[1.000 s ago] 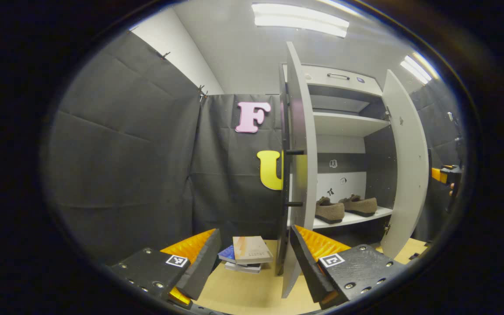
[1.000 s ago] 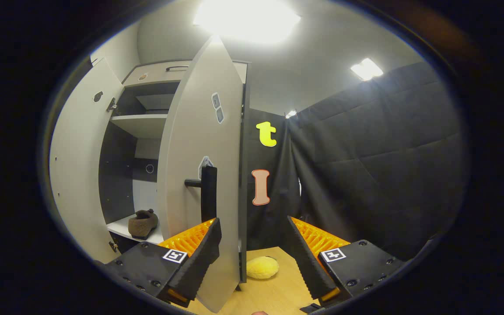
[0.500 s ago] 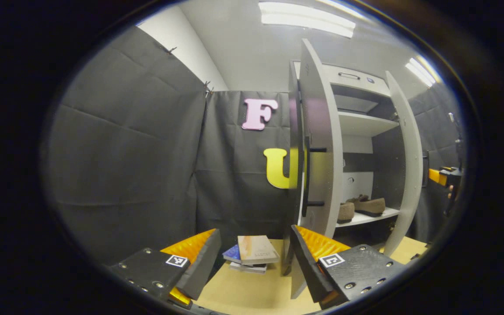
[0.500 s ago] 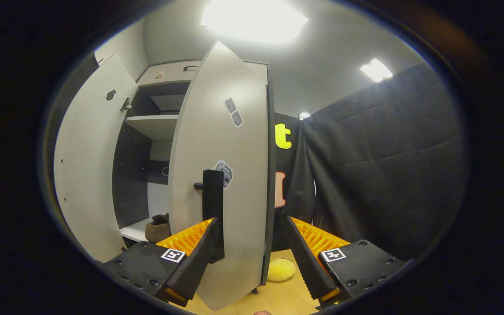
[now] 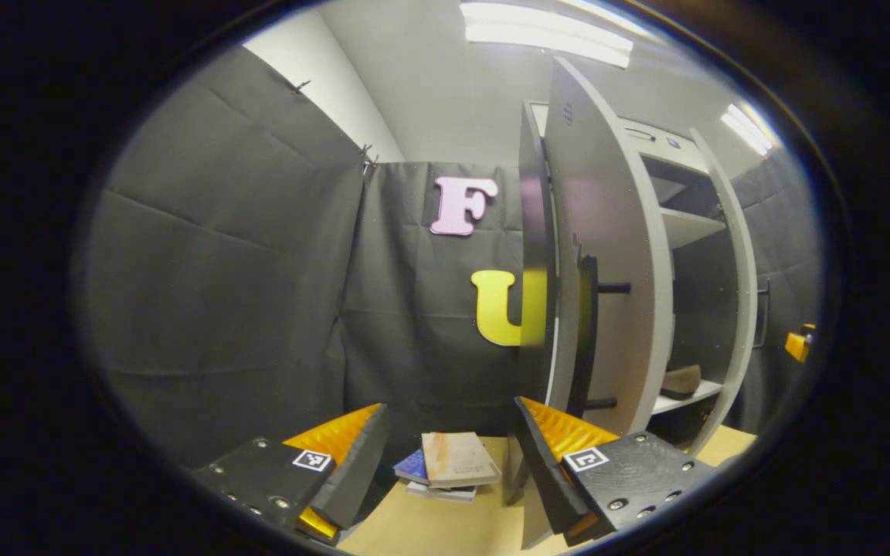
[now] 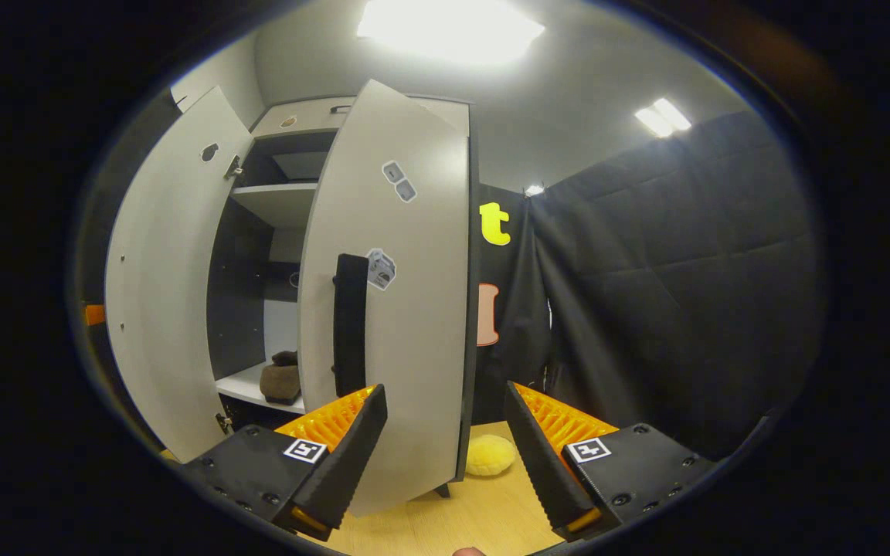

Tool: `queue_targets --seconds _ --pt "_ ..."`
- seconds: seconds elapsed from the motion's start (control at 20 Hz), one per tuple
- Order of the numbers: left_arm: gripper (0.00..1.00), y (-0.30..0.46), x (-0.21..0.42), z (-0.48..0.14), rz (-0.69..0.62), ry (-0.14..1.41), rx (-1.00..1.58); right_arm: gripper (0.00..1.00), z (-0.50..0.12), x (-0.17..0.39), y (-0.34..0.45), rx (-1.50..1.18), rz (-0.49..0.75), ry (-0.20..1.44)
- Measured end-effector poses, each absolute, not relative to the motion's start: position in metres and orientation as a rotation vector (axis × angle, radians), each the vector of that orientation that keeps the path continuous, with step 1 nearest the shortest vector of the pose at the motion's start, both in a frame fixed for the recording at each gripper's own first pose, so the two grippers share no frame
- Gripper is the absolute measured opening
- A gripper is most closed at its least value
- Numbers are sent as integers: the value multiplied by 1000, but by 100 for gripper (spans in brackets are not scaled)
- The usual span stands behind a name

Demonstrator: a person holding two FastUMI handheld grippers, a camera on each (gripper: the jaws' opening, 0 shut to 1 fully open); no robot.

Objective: Grab one shoe with the right hand and put it into the shoe cabinet, grab the other shoe with the left hand and put it into the shoe cabinet; then close the right door with the right hand and the left door with the left hand.

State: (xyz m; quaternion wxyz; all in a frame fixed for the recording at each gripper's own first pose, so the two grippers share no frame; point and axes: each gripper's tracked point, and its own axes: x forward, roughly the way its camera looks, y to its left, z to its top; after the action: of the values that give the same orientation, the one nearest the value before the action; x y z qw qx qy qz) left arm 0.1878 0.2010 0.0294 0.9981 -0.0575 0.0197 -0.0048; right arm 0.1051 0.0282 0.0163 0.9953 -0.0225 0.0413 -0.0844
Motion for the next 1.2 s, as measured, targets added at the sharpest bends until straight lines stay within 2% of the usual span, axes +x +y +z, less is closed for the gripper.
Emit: queue_targets --seconds 0.05,0.1,0.35,0.4,0.5,0.6,0.65,0.75,0.8,0.85,0.9,0.95,1.1,1.2 --pt "92 198 191 34 -7 30 -117 95 10 101 25 -45 -164 93" --pt "95 194 196 38 -7 23 -120 97 4 98 21 -42 -163 107" --pt "95 180 199 44 39 16 -81 97 -14 87 -13 -11 -167 155" --pt "91 176 198 42 44 17 -83 97 -16 87 -19 -6 -166 160" --pt "95 171 195 41 50 27 -93 95 -17 88 -29 4 -154 167" --pt "91 166 193 44 65 25 -79 97 -15 90 -38 4 -151 158" --pt "95 162 192 46 70 24 -70 97 -16 90 -42 5 -147 156" --pt "91 146 189 48 61 24 -64 97 -17 90 -49 8 -134 158" --pt "95 136 186 48 52 23 -66 97 -18 90 -53 7 -130 160" --pt "95 125 183 50 46 21 -69 97 -19 91 -58 5 -127 163" --pt "91 119 182 50 47 18 -66 97 -20 91 -62 4 -128 165" --pt "95 112 181 53 48 14 -56 97 -20 92 -66 5 -126 165" --pt "91 91 179 55 45 14 -35 97 -20 92 -77 14 -119 164" --pt "92 75 181 54 24 21 -48 97 -23 92 -84 13 -119 165"
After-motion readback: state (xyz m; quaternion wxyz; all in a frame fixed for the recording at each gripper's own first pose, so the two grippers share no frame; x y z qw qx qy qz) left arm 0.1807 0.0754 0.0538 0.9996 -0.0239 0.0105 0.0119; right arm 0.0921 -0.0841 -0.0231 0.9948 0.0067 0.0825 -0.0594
